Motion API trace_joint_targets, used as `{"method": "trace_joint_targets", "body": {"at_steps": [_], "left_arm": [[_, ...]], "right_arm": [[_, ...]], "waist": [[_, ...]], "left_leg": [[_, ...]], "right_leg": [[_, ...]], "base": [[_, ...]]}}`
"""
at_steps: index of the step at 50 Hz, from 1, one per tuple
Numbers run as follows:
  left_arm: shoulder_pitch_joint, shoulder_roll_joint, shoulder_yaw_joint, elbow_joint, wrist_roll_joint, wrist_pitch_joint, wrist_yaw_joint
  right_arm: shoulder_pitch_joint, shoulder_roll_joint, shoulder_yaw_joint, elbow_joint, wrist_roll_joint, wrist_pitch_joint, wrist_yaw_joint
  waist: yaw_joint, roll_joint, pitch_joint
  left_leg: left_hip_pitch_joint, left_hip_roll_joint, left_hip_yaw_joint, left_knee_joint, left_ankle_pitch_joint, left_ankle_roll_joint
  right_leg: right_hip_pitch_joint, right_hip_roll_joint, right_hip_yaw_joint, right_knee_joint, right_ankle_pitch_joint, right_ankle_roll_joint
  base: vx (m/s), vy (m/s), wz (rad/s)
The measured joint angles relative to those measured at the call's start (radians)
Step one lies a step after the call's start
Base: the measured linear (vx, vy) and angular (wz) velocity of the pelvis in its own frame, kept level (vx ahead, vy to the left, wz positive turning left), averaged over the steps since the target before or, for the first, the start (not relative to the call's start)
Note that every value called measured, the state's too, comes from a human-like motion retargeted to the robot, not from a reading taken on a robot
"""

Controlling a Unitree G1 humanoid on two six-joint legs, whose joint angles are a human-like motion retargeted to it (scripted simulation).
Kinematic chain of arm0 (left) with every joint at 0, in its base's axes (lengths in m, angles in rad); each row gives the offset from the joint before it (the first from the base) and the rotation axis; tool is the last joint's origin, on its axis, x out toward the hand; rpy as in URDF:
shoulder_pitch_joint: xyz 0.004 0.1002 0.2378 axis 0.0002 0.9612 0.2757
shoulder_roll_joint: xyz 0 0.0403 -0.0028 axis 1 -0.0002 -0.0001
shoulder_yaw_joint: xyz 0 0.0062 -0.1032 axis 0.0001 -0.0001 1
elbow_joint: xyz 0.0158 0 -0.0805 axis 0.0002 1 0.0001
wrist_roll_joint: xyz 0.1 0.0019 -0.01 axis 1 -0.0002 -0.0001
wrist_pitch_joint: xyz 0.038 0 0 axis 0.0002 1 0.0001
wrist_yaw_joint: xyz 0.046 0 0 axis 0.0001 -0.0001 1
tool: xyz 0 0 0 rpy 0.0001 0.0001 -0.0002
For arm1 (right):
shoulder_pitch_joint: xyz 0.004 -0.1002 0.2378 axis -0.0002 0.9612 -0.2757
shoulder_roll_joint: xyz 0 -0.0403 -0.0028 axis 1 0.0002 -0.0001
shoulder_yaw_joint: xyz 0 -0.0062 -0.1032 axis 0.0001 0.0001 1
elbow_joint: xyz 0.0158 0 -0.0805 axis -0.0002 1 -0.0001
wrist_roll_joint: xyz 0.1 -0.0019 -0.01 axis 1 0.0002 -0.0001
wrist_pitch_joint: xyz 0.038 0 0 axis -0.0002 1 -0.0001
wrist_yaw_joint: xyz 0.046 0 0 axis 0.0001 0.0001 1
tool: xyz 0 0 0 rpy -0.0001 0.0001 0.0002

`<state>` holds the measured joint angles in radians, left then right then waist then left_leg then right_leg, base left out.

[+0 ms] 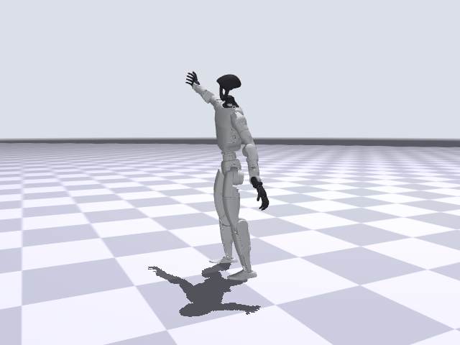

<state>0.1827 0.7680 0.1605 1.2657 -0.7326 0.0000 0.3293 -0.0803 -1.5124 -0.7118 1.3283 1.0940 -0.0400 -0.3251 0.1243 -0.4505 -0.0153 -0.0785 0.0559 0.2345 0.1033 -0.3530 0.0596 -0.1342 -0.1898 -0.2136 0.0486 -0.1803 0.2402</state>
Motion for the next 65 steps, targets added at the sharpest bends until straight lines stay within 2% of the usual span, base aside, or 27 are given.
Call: {"method": "trace_joint_targets", "body": {"at_steps": [5,10,13,15,18,20,25,30,37,45,50,56,60,65], "left_arm": [[-0.093,0.019,-0.034,-0.044,-0.047,-0.036,0.018],[-0.221,-0.073,-0.038,-0.029,-0.097,-0.024,0.015],[-0.270,-0.145,-0.023,-0.015,-0.128,-0.016,-0.013],[-0.279,-0.191,0.000,-0.005,-0.155,-0.012,-0.035],[-0.191,-0.274,0.162,0.017,-0.210,-0.006,-0.067],[-0.163,-0.337,0.225,0.032,-0.248,0.001,-0.081],[-0.143,-0.432,0.361,0.095,-0.347,0.023,-0.094],[-0.136,-0.382,0.506,0.153,-0.431,0.032,-0.078],[-0.142,-0.136,0.625,0.154,-0.544,0.002,-0.056],[-0.166,0.194,0.672,0.008,-0.697,-0.099,-0.063],[-0.199,0.385,0.666,-0.140,-0.786,-0.178,-0.104],[-0.304,0.642,0.650,-0.289,-0.828,-0.226,-0.144],[-0.420,0.831,0.616,-0.361,-0.801,-0.223,-0.174],[-0.527,1.018,0.532,-0.437,-0.593,-0.158,-0.209]], "right_arm": [[-0.110,-0.121,0.139,-0.155,-0.286,0.020,0.083],[-0.244,-0.179,0.343,-0.288,-0.582,0.052,0.174],[-0.364,-0.161,0.505,-0.340,-0.782,0.067,0.193],[-0.488,-0.118,0.650,-0.362,-0.908,0.075,0.194],[-1.130,0.128,1.287,-0.247,-1.048,0.094,0.181],[-1.225,0.226,1.385,-0.203,-1.075,0.100,0.200],[-1.148,0.398,1.322,-0.133,-1.069,0.115,0.240],[-0.902,0.559,1.176,-0.073,-1.095,0.123,0.278],[-0.527,0.816,0.998,0.023,-1.084,0.147,0.352],[-0.179,1.018,0.769,0.137,-0.794,0.153,0.289],[0.039,1.033,0.635,0.131,-0.634,0.133,0.239],[0.235,0.944,0.530,0.092,-0.539,0.131,0.215],[0.293,0.863,0.500,0.054,-0.482,0.120,0.200],[0.262,0.777,0.514,0.025,-0.405,0.104,0.190]], "waist": [[0.208,-0.049,0.067],[0.422,-0.066,0.155],[0.542,-0.068,0.210],[0.605,-0.068,0.235],[0.546,-0.059,0.171],[0.552,-0.037,0.154],[0.606,0.059,0.159],[0.655,0.147,0.148],[0.675,0.266,0.081],[0.587,0.421,-0.011],[0.469,0.518,-0.043],[0.276,0.621,-0.049],[0.125,0.671,-0.035],[-0.079,0.718,0.006]], "left_leg": [[-0.019,-0.006,-0.064,0.008,0.004,-0.002],[-0.035,-0.012,-0.134,0.013,0.009,0.005],[-0.041,-0.020,-0.183,0.010,0.017,0.009],[-0.045,-0.027,-0.218,0.005,0.024,0.012],[-0.062,-0.041,-0.281,-0.010,0.043,0.013],[-0.082,-0.050,-0.321,-0.019,0.058,0.012],[-0.100,-0.071,-0.418,-0.045,0.095,-0.002],[-0.097,-0.088,-0.489,-0.085,0.137,-0.022],[-0.085,-0.098,-0.521,-0.135,0.184,-0.031],[-0.095,-0.103,-0.480,-0.127,0.188,-0.019],[-0.100,-0.101,-0.431,-0.105,0.172,-0.025],[-0.083,-0.088,-0.357,-0.089,0.149,-0.049],[-0.065,-0.075,-0.297,-0.078,0.129,-0.067],[-0.040,-0.058,-0.211,-0.053,0.096,-0.074]], "right_leg": [[0.015,-0.012,-0.064,0.022,-0.026,-0.007],[0.044,-0.019,-0.133,0.025,-0.044,-0.026],[0.068,-0.024,-0.181,0.022,-0.053,-0.040],[0.087,-0.027,-0.217,0.019,-0.059,-0.048],[0.104,-0.034,-0.281,0.013,-0.067,-0.060],[0.105,-0.038,-0.323,0.013,-0.071,-0.069],[0.138,-0.043,-0.427,0.011,-0.084,-0.086],[0.171,-0.048,-0.508,0.009,-0.094,-0.098],[0.185,-0.056,-0.550,0.008,-0.102,-0.111],[0.157,-0.067,-0.508,0.004,-0.101,-0.112],[0.138,-0.071,-0.461,-0.003,-0.095,-0.104],[0.124,-0.067,-0.389,-0.014,-0.083,-0.099],[0.115,-0.062,-0.329,-0.021,-0.074,-0.100],[0.098,-0.054,-0.240,-0.021,-0.066,-0.100]], "base": [[0.03,0.00,0.70],[0.03,-0.01,0.75],[0.03,-0.01,0.86],[0.02,-0.01,0.95],[0.02,-0.01,1.11],[0.01,0.00,1.14],[-0.01,0.00,1.08],[-0.02,-0.01,0.82],[-0.02,-0.01,0.29],[-0.02,-0.02,-0.23],[-0.01,-0.01,-0.49],[0.01,0.00,-0.64],[0.04,0.00,-0.80],[0.05,0.00,-0.93]]}}
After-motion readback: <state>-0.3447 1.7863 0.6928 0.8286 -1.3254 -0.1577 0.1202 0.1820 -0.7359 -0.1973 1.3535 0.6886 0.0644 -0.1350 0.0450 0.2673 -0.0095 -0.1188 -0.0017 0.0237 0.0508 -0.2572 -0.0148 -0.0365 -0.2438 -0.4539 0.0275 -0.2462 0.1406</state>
